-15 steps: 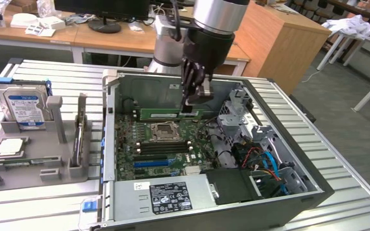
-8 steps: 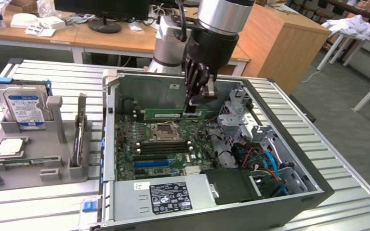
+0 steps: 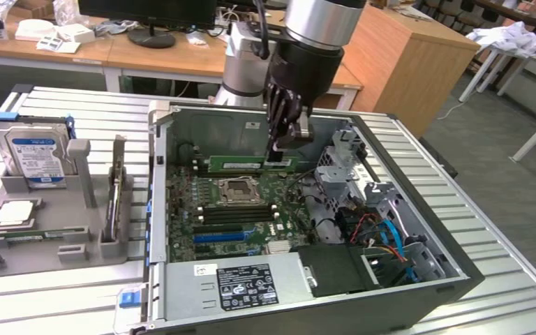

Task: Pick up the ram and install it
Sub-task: 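Pick up the ram and move it above insertion slot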

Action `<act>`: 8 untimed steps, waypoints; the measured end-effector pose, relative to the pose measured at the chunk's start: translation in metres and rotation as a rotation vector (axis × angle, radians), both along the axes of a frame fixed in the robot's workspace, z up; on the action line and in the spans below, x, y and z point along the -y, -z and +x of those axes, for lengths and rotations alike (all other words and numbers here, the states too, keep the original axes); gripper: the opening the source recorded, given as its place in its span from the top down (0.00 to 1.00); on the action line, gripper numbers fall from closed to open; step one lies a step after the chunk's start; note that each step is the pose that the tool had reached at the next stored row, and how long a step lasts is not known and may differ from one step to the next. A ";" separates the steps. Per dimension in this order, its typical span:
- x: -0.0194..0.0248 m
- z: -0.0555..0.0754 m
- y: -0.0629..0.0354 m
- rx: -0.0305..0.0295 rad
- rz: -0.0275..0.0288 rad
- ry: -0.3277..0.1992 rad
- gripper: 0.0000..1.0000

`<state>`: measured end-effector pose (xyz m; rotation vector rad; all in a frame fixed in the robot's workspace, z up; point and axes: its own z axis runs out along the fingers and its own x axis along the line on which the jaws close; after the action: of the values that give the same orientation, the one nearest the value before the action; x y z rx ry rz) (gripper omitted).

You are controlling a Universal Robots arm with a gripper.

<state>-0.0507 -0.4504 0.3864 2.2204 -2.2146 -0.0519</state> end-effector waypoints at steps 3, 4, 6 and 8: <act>-0.0039 0.000 0.0002 0.0000 0.0000 0.000 0.89; -0.0052 0.000 0.0004 0.0000 0.0001 0.000 0.89; -0.0080 0.000 0.0005 0.0000 0.0001 0.000 0.89; -0.0107 0.000 0.0006 0.0000 0.0000 0.000 0.89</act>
<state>-0.0507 -0.4397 0.3858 2.2205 -2.2146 -0.0519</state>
